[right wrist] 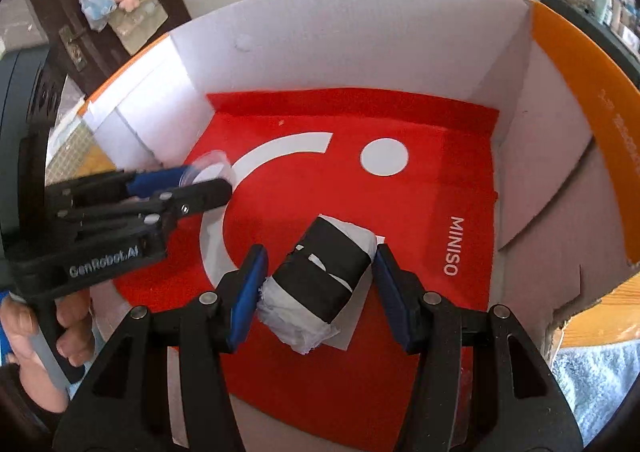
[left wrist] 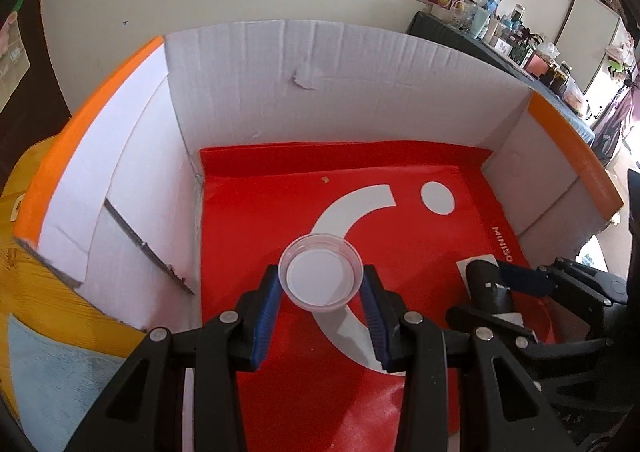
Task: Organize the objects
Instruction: 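Lower the lid onto the red floor and open the left tool while the right tool releases the roll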
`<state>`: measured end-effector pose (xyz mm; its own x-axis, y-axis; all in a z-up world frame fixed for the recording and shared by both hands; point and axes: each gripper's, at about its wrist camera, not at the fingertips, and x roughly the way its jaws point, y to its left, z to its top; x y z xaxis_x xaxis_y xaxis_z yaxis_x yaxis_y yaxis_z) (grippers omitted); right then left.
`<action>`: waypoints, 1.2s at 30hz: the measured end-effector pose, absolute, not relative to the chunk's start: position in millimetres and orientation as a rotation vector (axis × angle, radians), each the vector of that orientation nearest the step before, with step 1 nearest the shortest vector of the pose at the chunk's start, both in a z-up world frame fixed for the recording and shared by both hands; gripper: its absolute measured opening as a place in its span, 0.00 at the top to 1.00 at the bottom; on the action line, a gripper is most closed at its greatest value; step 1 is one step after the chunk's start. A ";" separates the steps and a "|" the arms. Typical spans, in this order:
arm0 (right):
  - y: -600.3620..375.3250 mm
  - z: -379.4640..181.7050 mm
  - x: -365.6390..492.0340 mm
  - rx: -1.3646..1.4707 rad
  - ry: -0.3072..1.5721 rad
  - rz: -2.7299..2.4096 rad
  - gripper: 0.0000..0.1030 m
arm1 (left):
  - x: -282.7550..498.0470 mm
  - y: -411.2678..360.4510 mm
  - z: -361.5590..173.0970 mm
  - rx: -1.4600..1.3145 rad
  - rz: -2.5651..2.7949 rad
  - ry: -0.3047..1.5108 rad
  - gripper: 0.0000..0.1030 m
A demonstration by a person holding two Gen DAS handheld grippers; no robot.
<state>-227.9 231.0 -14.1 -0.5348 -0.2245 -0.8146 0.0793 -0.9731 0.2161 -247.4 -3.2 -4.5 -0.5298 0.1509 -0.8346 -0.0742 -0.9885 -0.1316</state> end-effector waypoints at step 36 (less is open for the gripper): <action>233.9 -10.3 -232.8 1.477 -0.117 -2.648 0.42 | -253.4 0.7 -10.0 -1.502 2.615 -0.071 0.50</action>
<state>-232.8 233.9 -10.3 -0.5218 -0.1314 -0.8429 0.0563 -0.9912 0.1197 -253.4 0.7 -10.0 -0.4982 0.1314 -0.8570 -0.0850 -0.9911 -0.1026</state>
